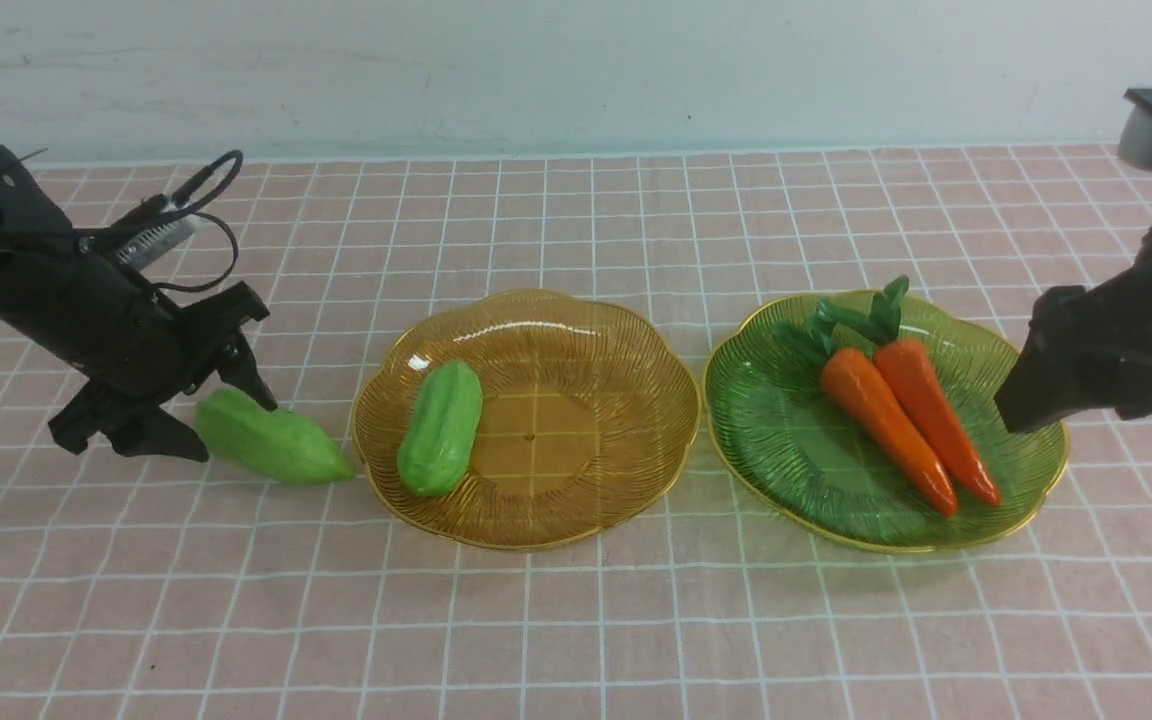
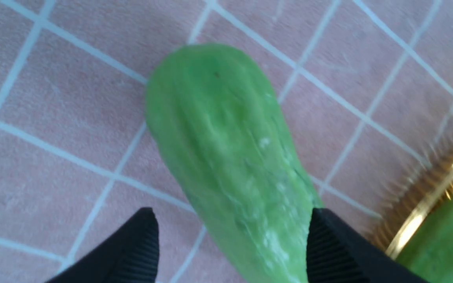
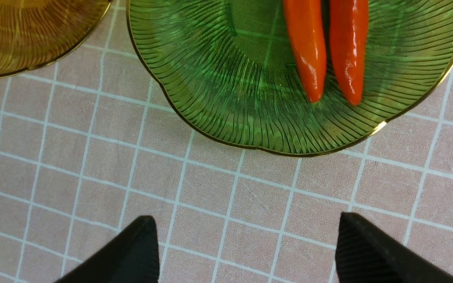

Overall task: Put different types of vegetables on the plate.
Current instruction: 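Put the green cucumber next to the left plate into that plate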

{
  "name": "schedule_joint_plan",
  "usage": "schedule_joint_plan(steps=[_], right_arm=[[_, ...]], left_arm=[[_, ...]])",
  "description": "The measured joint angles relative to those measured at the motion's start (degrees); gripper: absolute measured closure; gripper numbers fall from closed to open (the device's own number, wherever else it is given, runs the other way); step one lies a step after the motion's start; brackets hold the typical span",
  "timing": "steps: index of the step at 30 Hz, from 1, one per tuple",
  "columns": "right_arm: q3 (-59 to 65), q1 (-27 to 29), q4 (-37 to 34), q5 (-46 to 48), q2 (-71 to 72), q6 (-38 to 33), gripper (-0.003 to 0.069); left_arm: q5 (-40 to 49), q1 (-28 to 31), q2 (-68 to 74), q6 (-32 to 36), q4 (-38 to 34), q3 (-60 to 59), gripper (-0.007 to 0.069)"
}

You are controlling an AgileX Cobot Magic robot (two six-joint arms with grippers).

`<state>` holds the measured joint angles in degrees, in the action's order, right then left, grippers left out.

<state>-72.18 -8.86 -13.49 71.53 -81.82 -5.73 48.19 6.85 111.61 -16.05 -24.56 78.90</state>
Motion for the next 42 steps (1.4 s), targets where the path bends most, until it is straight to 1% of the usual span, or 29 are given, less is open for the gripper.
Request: schedule_joint_plan(steps=[5,11,14,17,19,21,23,25,28,34,36,37,38,39,40,42], right_arm=[[0.0,0.0,-0.1,0.0,0.0,-0.2,0.0112],[0.0,0.0,-0.1,0.0,0.0,-0.6,0.0112],[0.0,0.0,-0.1,0.0,0.0,-0.6,0.0112],[0.0,0.0,-0.1,0.0,0.0,-0.6,0.0112],[0.0,0.0,-0.2,0.0,0.0,-0.6,0.0112],[0.0,0.0,-0.2,0.0,0.0,-0.6,0.0112],[0.0,0.0,-0.2,0.0,0.0,-0.6,0.0112],[0.0,0.0,-0.2,0.0,0.0,-0.6,0.0112],[0.0,0.0,-0.3,0.0,0.0,-0.7,0.0112],[0.0,0.0,-0.3,0.0,0.0,-0.7,0.0113],[0.0,0.0,-0.3,0.0,0.0,-1.2,0.0126],[0.0,0.0,-0.3,0.0,0.0,-1.5,0.0129],[0.0,0.0,-0.3,0.0,0.1,-2.9,0.0172],[0.0,0.0,-0.3,0.0,0.1,-3.2,0.0179],[0.0,0.0,-0.1,0.0,0.5,-4.1,0.0235],[0.1,0.0,0.3,0.0,1.2,-4.5,0.0317]], left_arm=[[-1.5,0.0,2.0,-0.9,0.2,0.0,0.0173],[-4.6,-0.1,3.2,-1.0,-3.0,0.4,0.0174],[-5.8,-0.1,3.6,-1.0,-3.4,0.4,0.0181],[-6.3,-0.1,3.7,-0.1,-3.1,0.4,0.0228],[-6.4,-0.1,3.6,1.7,-1.8,0.6,0.0325],[-6.1,-0.2,2.7,3.6,-0.3,0.6,0.0364],[-5.4,-0.7,0.8,6.4,1.7,0.4,0.0368],[-5.2,-2.8,-2.1,9.0,2.6,0.3,0.037],[-5.2,-5.8,-5.4,10.3,2.6,0.4,0.037],[-4.5,-15.8,-7.0,12.5,2.9,3.7,0.037],[-4.0,-20.8,-4.9,13.2,4.7,6.4,0.037],[-4.0,-21.2,-4.4,13.3,4.9,6.7,0.037],[-4.0,-23.8,-2.6,13.7,7.2,9.1,0.037],[-4.0,-24.1,-2.0,13.7,7.5,9.4,0.037],[-4.1,-26.1,0.2,13.7,9.5,11.6,0.037],[-4.1,-27.7,2.2,13.7,11.4,13.7,0.0368]])
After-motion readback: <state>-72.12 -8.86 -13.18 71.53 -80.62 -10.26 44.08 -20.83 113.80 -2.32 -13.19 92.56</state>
